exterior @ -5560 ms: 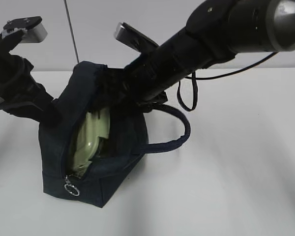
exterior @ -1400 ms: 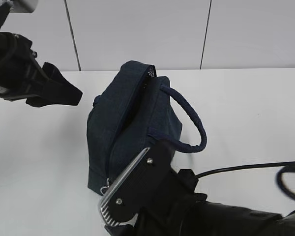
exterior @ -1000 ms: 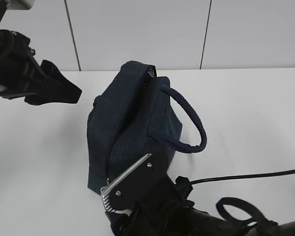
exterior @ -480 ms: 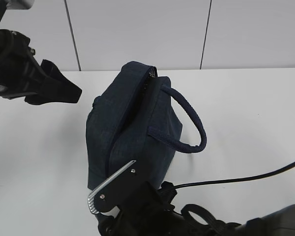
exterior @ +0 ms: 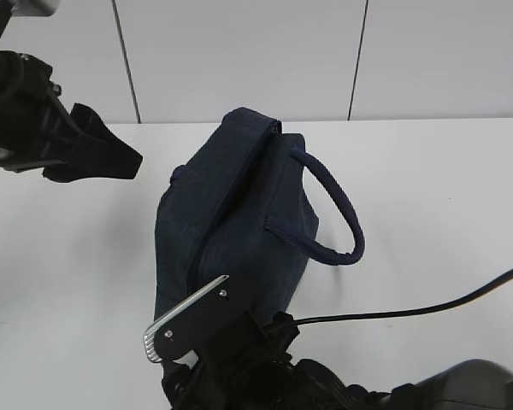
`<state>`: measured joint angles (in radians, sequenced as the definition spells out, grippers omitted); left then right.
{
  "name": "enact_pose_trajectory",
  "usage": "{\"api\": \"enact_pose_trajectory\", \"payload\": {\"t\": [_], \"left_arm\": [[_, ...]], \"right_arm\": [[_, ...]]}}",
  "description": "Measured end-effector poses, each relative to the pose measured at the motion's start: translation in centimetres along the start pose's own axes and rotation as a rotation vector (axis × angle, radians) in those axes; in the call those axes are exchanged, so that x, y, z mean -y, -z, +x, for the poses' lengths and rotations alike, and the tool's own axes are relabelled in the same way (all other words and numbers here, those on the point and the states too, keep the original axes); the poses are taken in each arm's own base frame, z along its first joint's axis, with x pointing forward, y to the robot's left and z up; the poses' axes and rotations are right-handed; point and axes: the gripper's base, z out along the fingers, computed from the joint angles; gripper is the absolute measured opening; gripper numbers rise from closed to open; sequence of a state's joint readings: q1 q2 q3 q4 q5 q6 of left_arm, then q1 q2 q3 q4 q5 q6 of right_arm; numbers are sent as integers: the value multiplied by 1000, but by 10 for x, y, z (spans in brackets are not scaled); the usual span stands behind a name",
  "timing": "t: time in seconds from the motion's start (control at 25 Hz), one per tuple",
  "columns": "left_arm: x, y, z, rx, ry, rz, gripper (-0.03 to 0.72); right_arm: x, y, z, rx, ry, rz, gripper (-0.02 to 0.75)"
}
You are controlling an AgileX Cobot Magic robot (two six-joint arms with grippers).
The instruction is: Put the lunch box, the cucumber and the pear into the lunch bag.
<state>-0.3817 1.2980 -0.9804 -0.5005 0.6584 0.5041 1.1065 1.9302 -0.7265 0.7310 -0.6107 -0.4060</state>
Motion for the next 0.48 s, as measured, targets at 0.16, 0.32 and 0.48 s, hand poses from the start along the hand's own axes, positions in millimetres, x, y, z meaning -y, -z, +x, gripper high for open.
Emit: {"api": "enact_pose_trajectory", "payload": {"t": [0.16,0.32,0.48], "left_arm": [[0,0,0,0,0,0,319],[0,0,0,0,0,0,319],[0,0,0,0,0,0,319]], "right_arm": [[2,0,0,3,7,17,423],[1,0,-1,8,23,10,415],[1,0,-1,12,25,11,366]]}}
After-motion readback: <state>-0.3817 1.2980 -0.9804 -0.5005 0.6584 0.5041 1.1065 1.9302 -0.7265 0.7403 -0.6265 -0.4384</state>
